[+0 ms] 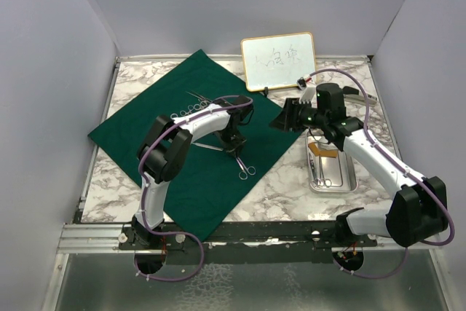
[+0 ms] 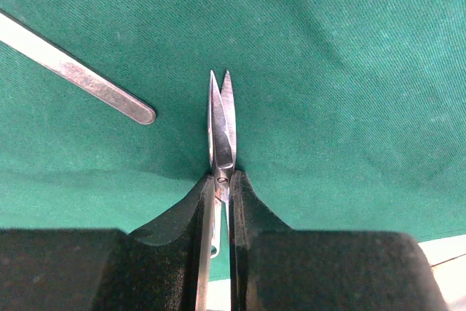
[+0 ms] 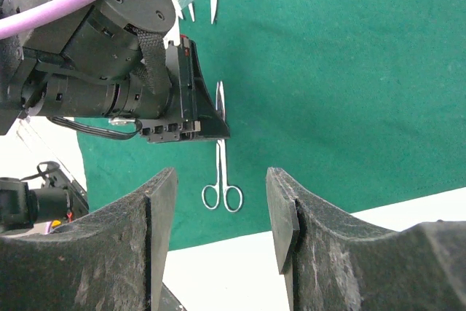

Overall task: Prepare the surgical pack
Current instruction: Pick up the medical item from the surgical kit.

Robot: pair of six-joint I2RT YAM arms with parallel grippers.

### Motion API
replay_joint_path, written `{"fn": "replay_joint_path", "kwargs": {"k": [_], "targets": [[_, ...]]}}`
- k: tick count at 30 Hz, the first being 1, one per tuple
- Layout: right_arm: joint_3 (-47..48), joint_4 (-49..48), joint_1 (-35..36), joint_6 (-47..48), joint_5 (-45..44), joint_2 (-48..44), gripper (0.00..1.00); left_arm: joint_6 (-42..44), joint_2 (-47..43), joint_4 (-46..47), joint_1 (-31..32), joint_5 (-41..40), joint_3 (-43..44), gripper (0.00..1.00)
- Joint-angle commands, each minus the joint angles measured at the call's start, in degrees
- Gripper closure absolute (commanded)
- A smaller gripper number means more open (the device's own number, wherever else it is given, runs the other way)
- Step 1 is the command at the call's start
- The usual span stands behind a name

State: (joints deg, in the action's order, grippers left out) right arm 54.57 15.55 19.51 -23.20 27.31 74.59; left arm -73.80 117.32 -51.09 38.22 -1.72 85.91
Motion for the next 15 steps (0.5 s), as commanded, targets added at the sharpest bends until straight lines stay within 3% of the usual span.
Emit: {"fn": "replay_joint_path", "kwargs": {"k": [1,7,15], "targets": [[-0.72,-0.67,0.26,0.21,-0.68,-1.23,0.47,-1.97,-0.34,-0.51,-0.33,-2.04,-0.60,1.00],[-1.59,-1.94,0.21,-1.49,2.35,0.00,0.47,-0.16,-4.05,3.86,-0.34,-1.15,-3.11,1.00],[-5.15,-7.93,0.42,-1.44,17.82,5.97,0.47,1.75,-8.37,10.79,-0.34,0.72,-8.03,1.00]]}}
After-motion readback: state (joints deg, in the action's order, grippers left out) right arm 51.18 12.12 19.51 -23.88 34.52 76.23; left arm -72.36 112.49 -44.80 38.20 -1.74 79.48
